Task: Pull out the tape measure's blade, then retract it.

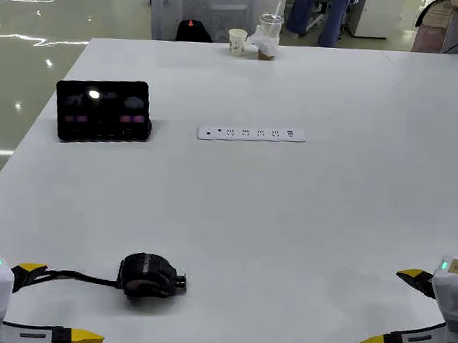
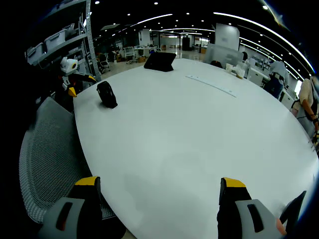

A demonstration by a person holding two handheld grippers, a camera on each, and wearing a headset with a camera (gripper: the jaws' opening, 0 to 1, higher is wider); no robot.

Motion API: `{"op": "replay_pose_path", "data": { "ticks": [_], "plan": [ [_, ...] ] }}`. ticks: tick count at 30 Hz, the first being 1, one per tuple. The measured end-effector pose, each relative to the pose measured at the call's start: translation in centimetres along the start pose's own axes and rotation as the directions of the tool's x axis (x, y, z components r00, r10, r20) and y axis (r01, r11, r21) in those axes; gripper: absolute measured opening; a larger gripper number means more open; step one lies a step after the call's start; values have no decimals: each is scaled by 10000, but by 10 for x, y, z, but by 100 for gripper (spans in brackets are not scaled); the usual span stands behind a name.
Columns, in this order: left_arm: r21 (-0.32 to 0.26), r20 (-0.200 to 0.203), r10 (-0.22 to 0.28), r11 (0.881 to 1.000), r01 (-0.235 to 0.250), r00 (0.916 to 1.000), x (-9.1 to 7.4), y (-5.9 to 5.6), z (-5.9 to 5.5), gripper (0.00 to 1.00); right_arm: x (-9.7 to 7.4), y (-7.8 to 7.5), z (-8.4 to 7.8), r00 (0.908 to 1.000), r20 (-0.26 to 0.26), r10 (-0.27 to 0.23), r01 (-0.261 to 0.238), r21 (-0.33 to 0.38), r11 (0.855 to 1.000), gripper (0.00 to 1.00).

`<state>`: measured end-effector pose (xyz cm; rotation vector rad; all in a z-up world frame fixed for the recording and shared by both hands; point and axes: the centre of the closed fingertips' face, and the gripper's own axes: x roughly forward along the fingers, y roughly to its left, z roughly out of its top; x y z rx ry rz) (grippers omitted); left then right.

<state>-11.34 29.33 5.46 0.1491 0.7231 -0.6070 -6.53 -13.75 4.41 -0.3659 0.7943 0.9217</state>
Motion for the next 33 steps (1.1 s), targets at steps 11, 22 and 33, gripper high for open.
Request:
{"op": "replay_pose_path", "data": {
  "ticks": [11, 22, 33],
  "plan": [
    [41, -81, -42, 10000, 43, 10000, -1, -1, -2, 99, 1, 0, -4, 10000, -16, 76, -76, 43, 10000, 99],
    [209, -232, -377, 9991, 382, 9990, -1, -3, -2, 99, 2, -2, 5, 9992, 403, 12, 9, -524, 9986, 99],
    [916, -384, -716, 9930, 749, 9967, -2, 0, 6, 99, 3, -4, 19, 9977, 672, 94, -35, -871, 9962, 99]
  ]
}}
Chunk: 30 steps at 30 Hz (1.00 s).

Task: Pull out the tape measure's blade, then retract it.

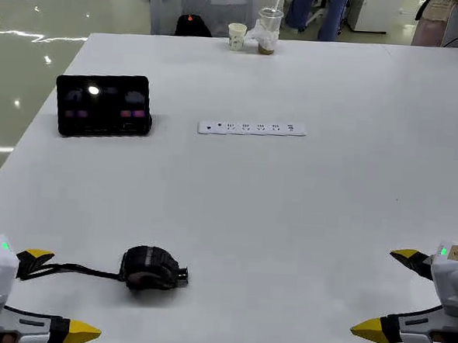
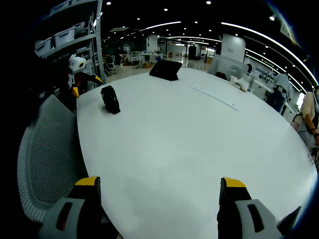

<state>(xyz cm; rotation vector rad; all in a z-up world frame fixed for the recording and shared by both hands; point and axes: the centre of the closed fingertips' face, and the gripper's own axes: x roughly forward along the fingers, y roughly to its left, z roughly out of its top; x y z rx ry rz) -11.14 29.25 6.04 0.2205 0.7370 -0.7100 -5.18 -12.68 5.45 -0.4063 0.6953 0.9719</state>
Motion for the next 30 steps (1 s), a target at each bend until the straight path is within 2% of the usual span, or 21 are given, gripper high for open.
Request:
{"op": "replay_pose_path", "data": {
  "ticks": [6, 9, 11, 13, 17, 18, 19, 20, 23, 30],
  "plan": [
    [434, -246, -176, 9989, 186, 9995, 3, 1, 2, 99, 7, 5, 4, 9995, -70, 298, -299, -254, 9992, 99],
    [648, -362, -410, 9970, 433, 9985, 6, -2, 4, 99, 12, 6, 8, 9994, -44, 344, -346, -475, 9983, 99],
    [905, -404, -469, 9946, 504, 9981, 9, -2, 5, 99, 15, 8, 10, 9992, -118, 392, -397, -498, 9980, 99],
    [1356, -561, -326, 9900, 400, 9979, 10, 1, 5, 99, 17, 7, 13, 9992, -111, 383, -390, -662, 9970, 99],
    [1401, -653, -526, 9882, 614, 9965, 14, -1, 8, 99, 21, 7, 18, 9991, -144, 410, -420, -790, 9960, 99],
    [1477, -654, -518, 9871, 610, 9965, 16, 0, 10, 99, 22, 6, 19, 9990, -123, 434, -443, -812, 9957, 99],
    [1744, -660, -157, 9843, 270, 9977, 19, 8, 11, 99, 24, 8, 22, 9987, -73, 496, -501, -810, 9955, 99],
    [1974, -748, -136, 9799, 281, 9971, 20, 9, 11, 99, 25, 10, 24, 9986, -21, 535, -535, -859, 9949, 99],
    [2006, -836, -441, 9778, 602, 9955, 25, 5, 12, 99, 28, 13, 30, 9979, 103, 645, -630, -1093, 9920, 99],
    [2491, -1091, -1002, 9604, 1248, 9890, 37, 1, 21, 99, 40, 22, 45, 9960, 144, 886, -856, -1463, 9855, 99]
  ]
}}
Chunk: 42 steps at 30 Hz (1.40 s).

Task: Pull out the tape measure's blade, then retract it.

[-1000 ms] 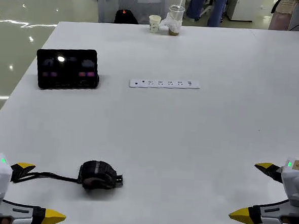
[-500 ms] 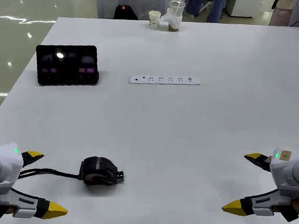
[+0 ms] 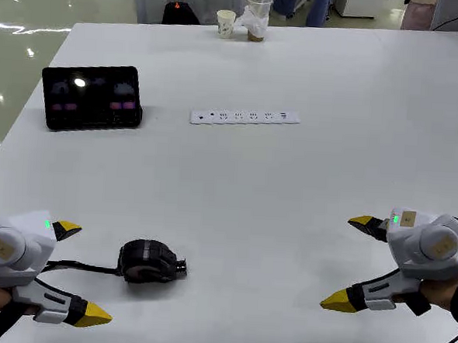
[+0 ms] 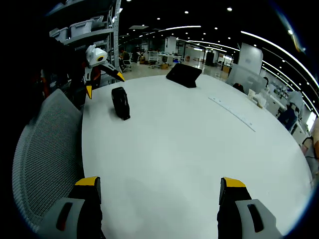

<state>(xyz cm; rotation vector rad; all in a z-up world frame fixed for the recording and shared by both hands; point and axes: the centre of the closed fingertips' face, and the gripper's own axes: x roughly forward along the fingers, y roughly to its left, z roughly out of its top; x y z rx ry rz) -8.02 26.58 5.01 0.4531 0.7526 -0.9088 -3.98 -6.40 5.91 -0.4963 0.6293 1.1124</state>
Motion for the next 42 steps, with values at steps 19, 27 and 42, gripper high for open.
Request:
{"op": "replay_pose_path", "data": {
  "ticks": [19, 27, 42],
  "plan": [
    [1140, -384, -637, 9912, 677, 9972, 22, 1, 26, 99, 48, 15, 40, 9924, 244, 1208, -1180, -945, 9885, 99],
    [1597, -704, -1151, 9792, 1251, 9909, 39, -6, 28, 94, 71, 24, 55, 9868, 286, 1591, -1559, -935, 9833, 99],
    [2322, -1367, -1550, 9551, 1838, 9784, 56, -11, 32, 75, 109, 42, 79, 9713, 82, 2376, -2346, -1285, 9636, 99]
  ]
}}
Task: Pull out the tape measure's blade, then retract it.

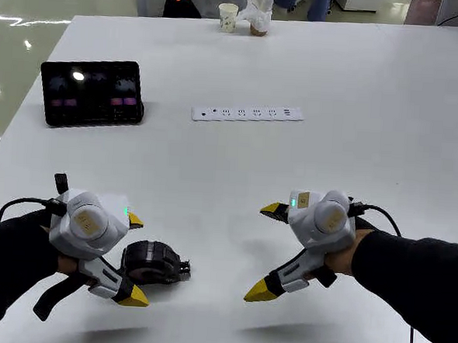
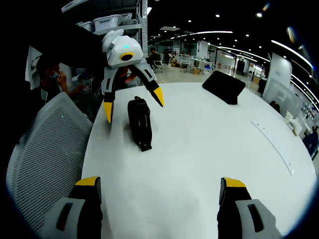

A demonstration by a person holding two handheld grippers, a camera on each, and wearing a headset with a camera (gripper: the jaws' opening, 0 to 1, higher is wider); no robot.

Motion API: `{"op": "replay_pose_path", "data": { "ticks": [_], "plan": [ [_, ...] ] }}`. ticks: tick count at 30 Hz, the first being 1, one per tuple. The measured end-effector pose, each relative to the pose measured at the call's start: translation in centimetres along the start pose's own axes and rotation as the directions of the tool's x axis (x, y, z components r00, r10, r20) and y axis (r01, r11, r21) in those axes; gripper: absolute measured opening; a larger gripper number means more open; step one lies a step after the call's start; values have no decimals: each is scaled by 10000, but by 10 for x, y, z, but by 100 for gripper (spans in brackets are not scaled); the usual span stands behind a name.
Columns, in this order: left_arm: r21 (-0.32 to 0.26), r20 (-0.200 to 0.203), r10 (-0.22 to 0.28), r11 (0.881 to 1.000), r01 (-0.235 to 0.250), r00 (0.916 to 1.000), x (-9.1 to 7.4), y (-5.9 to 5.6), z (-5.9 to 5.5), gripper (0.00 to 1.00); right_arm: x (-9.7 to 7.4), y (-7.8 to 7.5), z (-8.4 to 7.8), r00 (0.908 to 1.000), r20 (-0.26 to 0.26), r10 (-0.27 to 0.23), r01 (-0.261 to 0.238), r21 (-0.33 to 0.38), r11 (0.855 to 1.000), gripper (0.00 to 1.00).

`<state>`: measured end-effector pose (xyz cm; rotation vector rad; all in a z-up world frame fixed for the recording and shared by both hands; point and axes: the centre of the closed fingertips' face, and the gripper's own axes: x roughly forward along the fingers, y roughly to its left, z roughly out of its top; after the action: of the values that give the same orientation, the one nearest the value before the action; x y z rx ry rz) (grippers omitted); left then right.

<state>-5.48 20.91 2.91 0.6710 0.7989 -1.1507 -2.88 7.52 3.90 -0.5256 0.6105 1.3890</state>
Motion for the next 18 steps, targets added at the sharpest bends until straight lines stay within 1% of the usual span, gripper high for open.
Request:
{"op": "replay_pose_path", "data": {
  "ticks": [3, 5, 6, 8, 10, 15, 18],
  "plan": [
    [116, -36, -47, 9999, 48, 10000, 1, 0, 2, 70, 6, 2, 5, 9999, -22, 146, -146, -141, 9998, 99],
    [133, -54, -72, 9999, 72, 10000, 1, 2, 2, 66, 9, 4, 6, 9997, -81, 227, -229, -272, 9994, 94],
    [142, -38, -119, 9998, 120, 9999, 1, 2, 3, 65, 11, 5, 8, 9996, -79, 267, -270, -376, 9989, 93],
    [128, -21, -148, 9998, 149, 9999, 1, 3, 6, 63, 15, 6, 12, 9994, -88, 328, -331, -366, 9988, 95],
    [144, -27, -158, 9998, 158, 9999, 2, 4, 7, 60, 18, 6, 15, 9992, -85, 389, -392, -439, 9983, 93],
    [134, -230, -251, 9996, 254, 9994, 2, 3, 7, 54, 26, 6, 20, 9990, -65, 445, -447, -430, 9981, 90],
    [319, -316, -233, 9992, 243, 9992, 4, 3, 5, 49, 31, 9, 21, 9986, -112, 508, -513, -495, 9975, 86]
  ]
}}
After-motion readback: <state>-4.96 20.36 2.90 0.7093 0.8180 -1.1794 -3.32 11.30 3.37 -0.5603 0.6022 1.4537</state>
